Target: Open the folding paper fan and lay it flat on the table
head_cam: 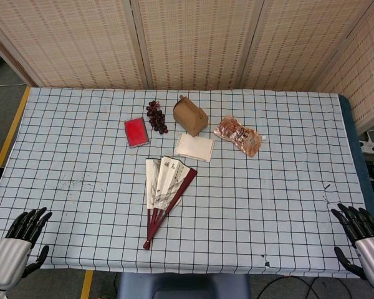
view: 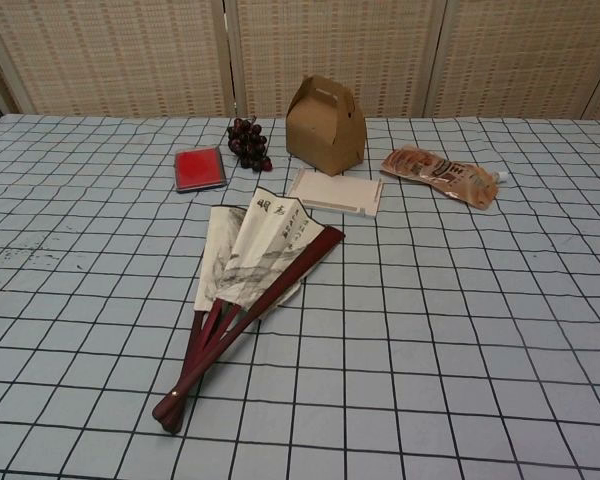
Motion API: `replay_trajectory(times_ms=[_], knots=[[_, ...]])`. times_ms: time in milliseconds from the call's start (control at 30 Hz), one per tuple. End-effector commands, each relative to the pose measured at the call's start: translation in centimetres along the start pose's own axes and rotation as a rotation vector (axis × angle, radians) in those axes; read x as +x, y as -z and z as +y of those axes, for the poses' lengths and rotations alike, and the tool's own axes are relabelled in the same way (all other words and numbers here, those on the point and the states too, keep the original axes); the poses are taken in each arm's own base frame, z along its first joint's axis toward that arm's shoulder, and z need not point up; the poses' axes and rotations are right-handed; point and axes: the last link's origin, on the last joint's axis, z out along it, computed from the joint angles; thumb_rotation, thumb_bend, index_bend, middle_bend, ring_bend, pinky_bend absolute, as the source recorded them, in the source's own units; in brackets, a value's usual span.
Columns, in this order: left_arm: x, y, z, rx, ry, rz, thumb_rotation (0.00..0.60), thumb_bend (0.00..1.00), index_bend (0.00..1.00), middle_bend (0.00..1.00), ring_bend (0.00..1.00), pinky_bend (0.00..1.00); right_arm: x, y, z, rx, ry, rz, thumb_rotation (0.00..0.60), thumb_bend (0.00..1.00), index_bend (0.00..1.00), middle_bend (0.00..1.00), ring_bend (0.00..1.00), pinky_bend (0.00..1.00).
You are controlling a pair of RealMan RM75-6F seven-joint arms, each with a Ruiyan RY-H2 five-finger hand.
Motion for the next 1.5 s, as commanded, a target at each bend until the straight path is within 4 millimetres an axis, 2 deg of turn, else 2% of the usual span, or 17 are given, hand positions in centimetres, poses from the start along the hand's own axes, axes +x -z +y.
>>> replay_trajectory(times_ms=[33,233,467,600,633,667,700,867,967,1200,1500], knots=[[-0.1,0.0,-0.1,0.005,-0.002,0.000,0.600,0.48,0.00,0.00,0.00,0.09,0.0,-0.1,0.0,0.000,-0.008,0.000,0.600,0.34,0.00,0.00,0.00,0.00],[0.1,-0.2,-0.3,0.010,-0.003,0.019,0.600,0.48,0.00,0.00,0.00,0.09,-0.9,-0.8,-0.4,0.022,0.007,-0.011,0.600,0.32,0.00,0.00,0.00,0.00],[1.0,-0.1,-0.2,0.002,0.043,0.075,0.600,0.48,0.00,0.00,0.00,0.09,-3.6,-4.1,-3.1,0.127,0.032,0.019,0.600,0.29,0.00,0.00,0.00,0.00],[0.6,-0.1,0.1,-0.012,0.036,0.064,0.600,0.48,0.00,0.00,0.00,0.08,-4.0,-5.2,-4.1,0.146,0.069,-0.005,0.600,0.26,0.04,0.00,0.00,0.00],[0.3,-0.1,0.3,-0.026,0.033,0.052,0.600,0.48,0.00,0.00,0.00,0.08,-4.1,-5.9,-4.9,0.162,0.089,-0.007,0.600,0.25,0.07,0.00,0.00,0.00],[-0.1,-0.3,0.5,-0.043,0.034,0.036,0.600,0.48,0.00,0.00,0.00,0.08,-4.1,-7.7,-6.6,0.216,0.123,0.020,0.600,0.24,0.09,0.00,0.00,0.00],[-0.1,-1.1,-0.1,-0.028,0.019,0.057,0.600,0.48,0.00,0.00,0.00,0.08,-4.8,-10.2,-8.9,0.254,0.148,0.015,0.600,0.24,0.10,0.00,0.00,0.00],[-0.2,-3.0,-2.4,0.091,0.026,0.098,0.600,0.48,0.00,0.00,0.00,0.07,-7.2,-15.7,-13.6,0.272,0.249,-0.006,0.600,0.24,0.11,0.00,0.00,0.00],[-0.6,-3.9,-2.9,0.109,0.042,0.065,0.600,0.48,0.00,0.00,0.00,0.07,-8.9,-18.2,-16.3,0.295,0.270,-0.037,0.600,0.24,0.12,0.00,0.00,0.00],[-0.7,-4.5,-3.5,0.113,0.037,0.064,0.600,0.48,0.00,0.00,0.00,0.07,-11.8,-22.5,-21.6,0.351,0.257,-0.060,0.600,0.24,0.18,0.00,0.00,0.00],[-1.1,-4.9,-4.3,0.137,0.037,0.052,0.600,0.48,0.00,0.00,0.00,0.07,-15.4,-25.7,-27.0,0.409,0.238,-0.120,0.600,0.24,0.26,0.00,0.00,0.00]])
